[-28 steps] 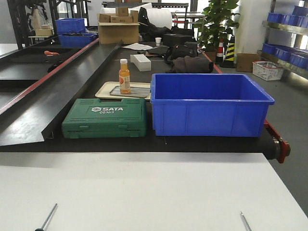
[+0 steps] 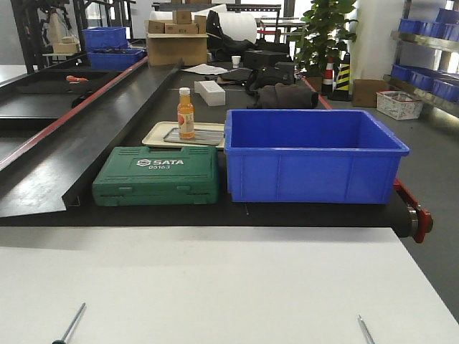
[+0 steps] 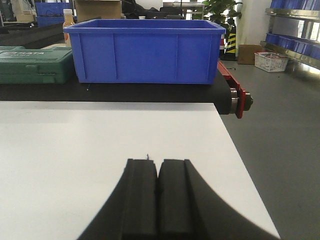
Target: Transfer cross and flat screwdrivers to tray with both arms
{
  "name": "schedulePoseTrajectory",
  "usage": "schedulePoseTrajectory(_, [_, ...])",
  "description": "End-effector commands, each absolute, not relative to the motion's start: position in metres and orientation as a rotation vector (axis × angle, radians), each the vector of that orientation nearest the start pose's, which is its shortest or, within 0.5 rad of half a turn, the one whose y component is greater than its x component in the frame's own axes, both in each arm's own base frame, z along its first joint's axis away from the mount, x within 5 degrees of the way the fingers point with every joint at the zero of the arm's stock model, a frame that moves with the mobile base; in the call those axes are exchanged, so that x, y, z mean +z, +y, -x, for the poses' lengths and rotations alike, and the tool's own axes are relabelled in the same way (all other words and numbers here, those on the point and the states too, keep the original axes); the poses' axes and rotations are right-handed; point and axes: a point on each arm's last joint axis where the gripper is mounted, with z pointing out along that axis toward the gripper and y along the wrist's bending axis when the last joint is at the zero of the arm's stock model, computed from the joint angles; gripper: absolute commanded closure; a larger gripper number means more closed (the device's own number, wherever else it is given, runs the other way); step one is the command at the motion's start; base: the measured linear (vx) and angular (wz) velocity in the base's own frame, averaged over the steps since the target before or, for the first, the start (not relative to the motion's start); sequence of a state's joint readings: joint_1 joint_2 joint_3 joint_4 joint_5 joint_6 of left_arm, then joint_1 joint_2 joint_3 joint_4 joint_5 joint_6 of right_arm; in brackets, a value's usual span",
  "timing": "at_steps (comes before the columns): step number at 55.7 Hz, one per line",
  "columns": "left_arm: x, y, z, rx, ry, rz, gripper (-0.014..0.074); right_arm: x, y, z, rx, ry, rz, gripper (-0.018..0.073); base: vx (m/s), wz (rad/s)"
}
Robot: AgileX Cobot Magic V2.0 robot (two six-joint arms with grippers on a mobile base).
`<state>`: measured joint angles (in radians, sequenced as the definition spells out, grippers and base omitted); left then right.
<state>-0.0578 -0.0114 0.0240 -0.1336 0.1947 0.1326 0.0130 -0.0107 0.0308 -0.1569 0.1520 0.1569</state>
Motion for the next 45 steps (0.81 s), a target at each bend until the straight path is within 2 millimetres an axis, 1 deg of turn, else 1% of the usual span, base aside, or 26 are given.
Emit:
schedulePoseTrajectory(1, [0.204, -0.005, -0.056, -0.067, 1.592, -0.054, 0.0602, 0.195, -0.001, -0.057, -0.006, 1.578, 0.001, 0.0567, 0.00, 0.00])
schedulePoseTrajectory(5, [0.204, -0.005, -0.056, -0.067, 1.592, -0.054, 0.0602, 0.195, -0.001, -0.057, -0.007, 1.578, 0.001, 0.0567, 0.00, 0.00])
schedulePoseTrajectory(11, [0.204, -0.005, -0.056, -0.067, 1.592, -0.054, 0.0602, 0.195, -0.001, -0.057, -0.067, 1.576, 0.057, 0.0567, 0.00, 0.00])
schedulePoseTrajectory(19, [0.204, -0.005, -0.056, -0.068, 1.592, -0.054, 0.0602, 0.195, -0.001, -0.057, -0.068, 1.576, 0.058, 0.0567, 0.00, 0.00])
schedulePoseTrajectory(28, [0.211, -0.004, -0.056, -0.065, 1.528, -0.042, 0.0602, 0.197, 0.000, -0.057, -0.064, 1.547, 0.062, 0.0567, 0.00, 0.00])
schedulePoseTrajectory(35, [0.220, -0.003, -0.055, -0.057, 1.425, -0.028, 0.0602, 0.205, 0.001, -0.057, -0.046, 1.466, 0.065, 0.0567, 0.00, 0.00])
schedulePoseTrajectory(45, [0.235, 0.000, -0.051, -0.043, 1.251, -0.005, 0.0602, 0.227, 0.005, -0.052, -0.018, 1.242, 0.090, 0.0567, 0.00, 0.00])
